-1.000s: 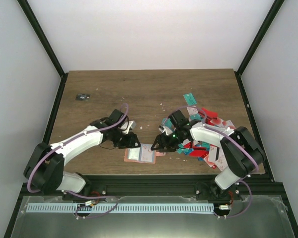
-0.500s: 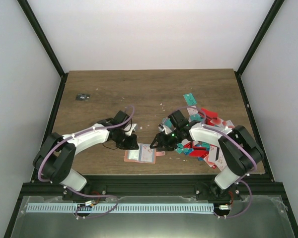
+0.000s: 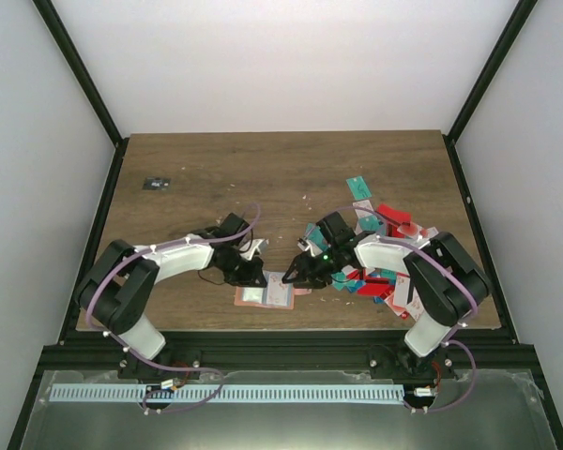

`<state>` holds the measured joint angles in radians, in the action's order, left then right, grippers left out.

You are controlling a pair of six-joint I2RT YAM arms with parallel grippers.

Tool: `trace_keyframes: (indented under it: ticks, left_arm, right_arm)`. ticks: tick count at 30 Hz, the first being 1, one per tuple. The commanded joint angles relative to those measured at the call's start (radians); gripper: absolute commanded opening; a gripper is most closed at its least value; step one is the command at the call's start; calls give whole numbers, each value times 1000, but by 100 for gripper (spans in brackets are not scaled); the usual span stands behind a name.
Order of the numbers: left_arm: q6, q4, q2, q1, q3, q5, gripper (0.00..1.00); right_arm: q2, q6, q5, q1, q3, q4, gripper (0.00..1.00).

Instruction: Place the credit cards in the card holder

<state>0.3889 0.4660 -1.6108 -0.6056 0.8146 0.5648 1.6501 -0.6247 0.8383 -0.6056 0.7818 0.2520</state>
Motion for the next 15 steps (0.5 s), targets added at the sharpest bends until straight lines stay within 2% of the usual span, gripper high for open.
trace_keyframes:
  ticks: [1,9,15]
  left_arm:
    - [-5,-53,-30,-6,-19,55,5]
    - [-21,-68,-81,-12,-22,63,5]
    - [-38,-51,-127,-15,-27,19,4]
  right_arm:
    - [14,-26,29,-3,-7,-49,50]
    - [37,-42,39,-4,-12,-73,50]
    - [62,-46,38,-3,-15,-88,50]
